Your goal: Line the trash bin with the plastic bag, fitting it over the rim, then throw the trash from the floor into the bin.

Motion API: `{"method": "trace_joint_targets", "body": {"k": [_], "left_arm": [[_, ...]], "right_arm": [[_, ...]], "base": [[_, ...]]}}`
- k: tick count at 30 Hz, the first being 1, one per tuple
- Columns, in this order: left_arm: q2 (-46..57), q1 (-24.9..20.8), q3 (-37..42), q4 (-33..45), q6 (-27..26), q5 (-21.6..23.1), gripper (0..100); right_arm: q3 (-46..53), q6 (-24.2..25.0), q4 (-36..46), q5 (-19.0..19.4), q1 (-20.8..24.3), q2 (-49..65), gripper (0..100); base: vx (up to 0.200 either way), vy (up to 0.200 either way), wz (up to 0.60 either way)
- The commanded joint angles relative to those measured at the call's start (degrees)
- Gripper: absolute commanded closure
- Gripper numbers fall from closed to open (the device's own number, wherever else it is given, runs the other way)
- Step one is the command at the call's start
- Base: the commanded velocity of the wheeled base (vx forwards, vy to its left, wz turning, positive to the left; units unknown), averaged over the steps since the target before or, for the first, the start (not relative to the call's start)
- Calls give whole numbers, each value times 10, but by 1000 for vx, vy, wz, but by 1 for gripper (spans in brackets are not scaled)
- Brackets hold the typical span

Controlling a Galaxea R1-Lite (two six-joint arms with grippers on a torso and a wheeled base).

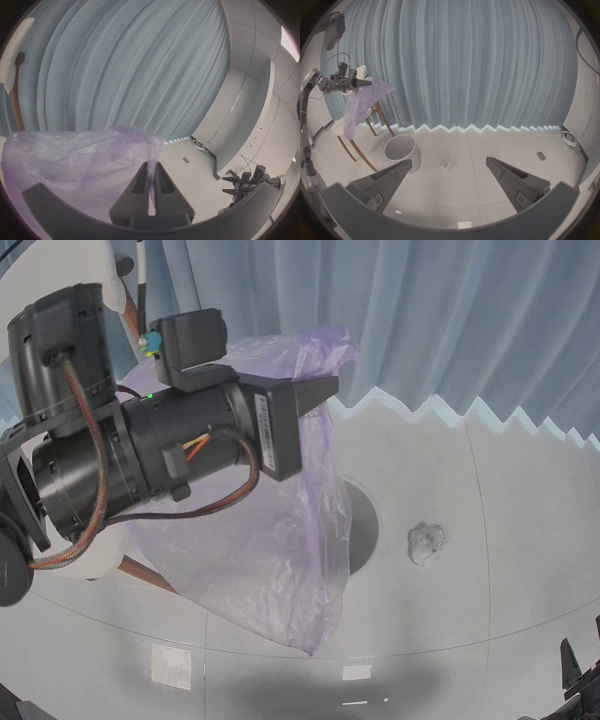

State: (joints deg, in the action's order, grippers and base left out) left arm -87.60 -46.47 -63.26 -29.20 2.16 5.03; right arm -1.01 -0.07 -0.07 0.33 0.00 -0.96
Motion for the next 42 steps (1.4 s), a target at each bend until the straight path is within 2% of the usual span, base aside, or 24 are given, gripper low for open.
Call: {"method": "trace_joint_targets", "body": {"k": [1,29,32,42], "left_arm": [[-13,2,-6,-1,1,0,100],[-79,-45,-87,2,1,-8,100],[-83,-44,-89,2,0,-8,100],[-73,2,-59,1,-11,-4,100]], "right_arm": [[10,0,0,0,0,9,0],[10,0,0,0,0,10,0],[10,0,0,0,0,10,0],[10,-1,0,0,0,10,0]], "base": [[0,0,0],[0,0,0],[0,0,0],[0,0,0]]}}
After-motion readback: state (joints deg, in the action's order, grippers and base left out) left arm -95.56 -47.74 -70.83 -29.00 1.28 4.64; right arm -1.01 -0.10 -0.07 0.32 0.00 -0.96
